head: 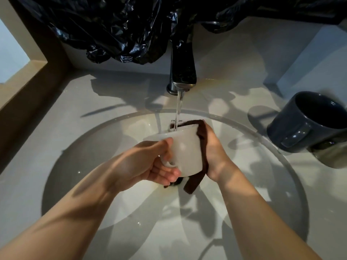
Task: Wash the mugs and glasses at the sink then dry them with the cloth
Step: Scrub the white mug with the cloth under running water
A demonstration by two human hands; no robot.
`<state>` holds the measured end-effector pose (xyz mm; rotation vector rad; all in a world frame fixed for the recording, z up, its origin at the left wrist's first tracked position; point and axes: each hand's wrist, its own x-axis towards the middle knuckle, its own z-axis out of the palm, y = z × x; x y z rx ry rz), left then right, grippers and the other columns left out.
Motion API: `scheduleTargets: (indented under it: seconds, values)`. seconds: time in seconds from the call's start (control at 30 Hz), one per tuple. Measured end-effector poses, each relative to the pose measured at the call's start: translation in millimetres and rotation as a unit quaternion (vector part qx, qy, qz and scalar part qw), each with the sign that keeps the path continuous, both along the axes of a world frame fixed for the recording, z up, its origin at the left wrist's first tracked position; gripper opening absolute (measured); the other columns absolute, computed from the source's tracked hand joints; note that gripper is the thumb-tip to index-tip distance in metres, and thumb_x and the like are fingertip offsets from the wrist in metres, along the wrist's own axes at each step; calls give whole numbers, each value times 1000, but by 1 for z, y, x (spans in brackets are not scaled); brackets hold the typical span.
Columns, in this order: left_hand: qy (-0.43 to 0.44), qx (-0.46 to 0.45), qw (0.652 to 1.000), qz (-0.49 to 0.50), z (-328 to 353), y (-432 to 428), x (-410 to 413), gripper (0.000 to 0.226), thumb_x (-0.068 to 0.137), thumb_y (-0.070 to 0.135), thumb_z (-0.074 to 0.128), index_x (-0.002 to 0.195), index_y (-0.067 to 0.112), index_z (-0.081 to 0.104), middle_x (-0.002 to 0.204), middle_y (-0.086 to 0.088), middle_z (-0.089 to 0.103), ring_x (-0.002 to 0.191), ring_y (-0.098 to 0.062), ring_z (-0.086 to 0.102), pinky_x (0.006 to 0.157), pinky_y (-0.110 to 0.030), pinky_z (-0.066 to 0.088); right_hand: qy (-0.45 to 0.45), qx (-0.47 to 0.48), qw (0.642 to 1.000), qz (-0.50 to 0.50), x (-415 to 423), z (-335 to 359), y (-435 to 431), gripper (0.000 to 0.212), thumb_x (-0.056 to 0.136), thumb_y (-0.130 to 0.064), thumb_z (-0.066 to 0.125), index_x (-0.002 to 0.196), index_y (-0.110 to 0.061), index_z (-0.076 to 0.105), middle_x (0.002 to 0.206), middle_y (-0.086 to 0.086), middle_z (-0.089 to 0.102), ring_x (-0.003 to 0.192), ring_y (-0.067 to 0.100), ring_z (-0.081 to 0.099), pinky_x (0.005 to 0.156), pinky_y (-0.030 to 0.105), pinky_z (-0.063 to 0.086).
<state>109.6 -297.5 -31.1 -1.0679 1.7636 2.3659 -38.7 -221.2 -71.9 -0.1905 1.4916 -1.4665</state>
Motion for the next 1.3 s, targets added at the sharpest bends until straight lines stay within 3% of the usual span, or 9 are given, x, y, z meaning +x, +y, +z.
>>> scheduleTargets:
  seconds: [0.23,0.4,0.6,0.77,0.9,1.03,1.13,1.2,1.3]
  values:
    - [-33,-138,989,50,5,5,-1,36,97,32,45,74,9,59,64,-13,67,51,-16,61,48,-23,51,-121,3,992,20,-3,7,6,52,88,-57,42,94,-14,70,87,8,70,82,26,63,77,33,48]
    - [-114,-438,865,218,-6,16,-16,29,95,26,40,71,14,51,69,-3,59,65,-20,60,63,-35,49,-134,-18,991,4,7,15,3,51,89,-58,40,89,-15,69,82,8,68,79,27,62,77,34,48]
    - [129,-75,905,399,0,23,-33,16,76,17,56,62,23,50,57,9,48,65,-17,45,59,-33,37,-164,-35,986,-1,11,13,4,37,89,-48,44,78,-19,63,74,4,64,74,24,60,71,33,48]
    - [175,-12,950,260,-9,21,-35,45,71,16,59,113,33,56,87,0,63,81,-18,61,69,-32,50,-177,-53,983,3,3,13,16,50,89,-52,40,100,-12,70,87,12,71,76,30,66,63,35,54]
    - [191,-99,967,139,-19,15,-31,81,57,35,71,132,42,43,121,0,59,109,-20,61,88,-39,52,-199,-74,977,-14,0,18,16,58,92,-51,35,117,-7,64,103,20,69,85,34,68,68,40,55]
    - [214,-121,954,172,-22,25,-36,65,67,49,67,127,48,45,118,6,64,110,-17,63,92,-41,51,-209,-103,972,-25,5,18,15,57,94,-48,34,119,-6,64,110,19,69,97,33,67,86,41,52]
    - [195,-76,954,215,-24,19,-40,34,73,41,59,106,32,59,90,5,68,88,-13,67,78,-35,54,-104,-49,993,-30,12,15,11,53,92,-53,38,111,-13,67,100,13,71,88,30,67,79,37,53]
    - [138,-71,959,235,-26,17,-40,35,78,43,54,109,26,60,82,-5,67,78,-20,65,72,-38,52,98,28,995,-12,22,14,8,50,88,-59,43,125,-28,57,117,2,63,107,26,60,92,36,47]
    - [83,-56,969,226,-31,18,-38,33,92,40,53,118,21,56,101,-13,69,91,-24,68,82,-40,53,365,38,926,89,39,13,10,39,93,-45,44,131,-53,44,151,-9,25,135,16,30,110,32,31]
